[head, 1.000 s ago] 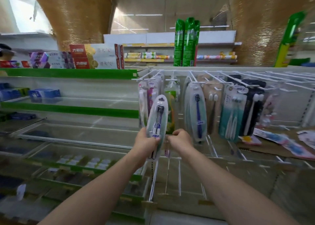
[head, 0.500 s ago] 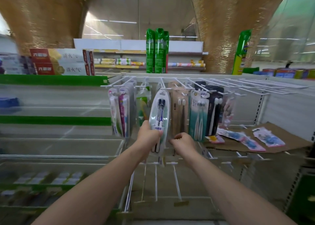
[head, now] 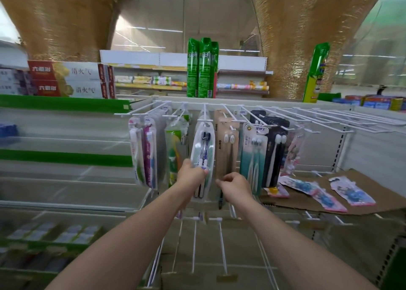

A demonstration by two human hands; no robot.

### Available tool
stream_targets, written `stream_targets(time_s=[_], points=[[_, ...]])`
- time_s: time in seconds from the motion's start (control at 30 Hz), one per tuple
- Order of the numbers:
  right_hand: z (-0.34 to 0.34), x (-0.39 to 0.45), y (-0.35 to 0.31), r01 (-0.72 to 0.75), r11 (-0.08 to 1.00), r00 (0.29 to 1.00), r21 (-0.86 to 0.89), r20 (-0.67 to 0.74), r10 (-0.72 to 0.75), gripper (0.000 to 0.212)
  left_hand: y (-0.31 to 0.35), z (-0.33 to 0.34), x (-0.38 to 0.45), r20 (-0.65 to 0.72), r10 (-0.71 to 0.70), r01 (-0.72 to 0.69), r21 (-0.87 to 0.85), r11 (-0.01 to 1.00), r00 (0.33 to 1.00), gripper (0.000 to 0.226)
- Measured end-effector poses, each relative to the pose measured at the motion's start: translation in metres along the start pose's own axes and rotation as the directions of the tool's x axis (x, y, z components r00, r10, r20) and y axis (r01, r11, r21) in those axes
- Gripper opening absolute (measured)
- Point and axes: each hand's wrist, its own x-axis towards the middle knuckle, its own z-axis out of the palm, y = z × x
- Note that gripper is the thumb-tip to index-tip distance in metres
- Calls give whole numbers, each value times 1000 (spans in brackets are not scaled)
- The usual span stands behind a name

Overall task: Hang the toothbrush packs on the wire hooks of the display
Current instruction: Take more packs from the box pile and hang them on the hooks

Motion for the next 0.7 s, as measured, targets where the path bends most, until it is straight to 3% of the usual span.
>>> stream_targets(time_s=[0.13, 0.33, 0.53, 0.7], points=[[-4, 7, 5, -9, 1000, 1000, -12, 7, 9, 26, -4, 3, 8, -115, -3, 6, 20, 1000, 993, 34], [-6, 11, 3, 23, 999, 1000, -28, 1, -23, 23, -5, -15, -1, -217, 161, -110, 231, 967, 963, 41], [-5, -3, 0, 113, 985, 993, -133, 1, -114, 37, -5, -17, -11, -48, 328, -249, 552, 796, 944, 30], [-17, -27, 11, 122, 972, 992, -201, -10, -127, 38, -11, -4, -24, 60, 390, -335, 639, 693, 919, 29]])
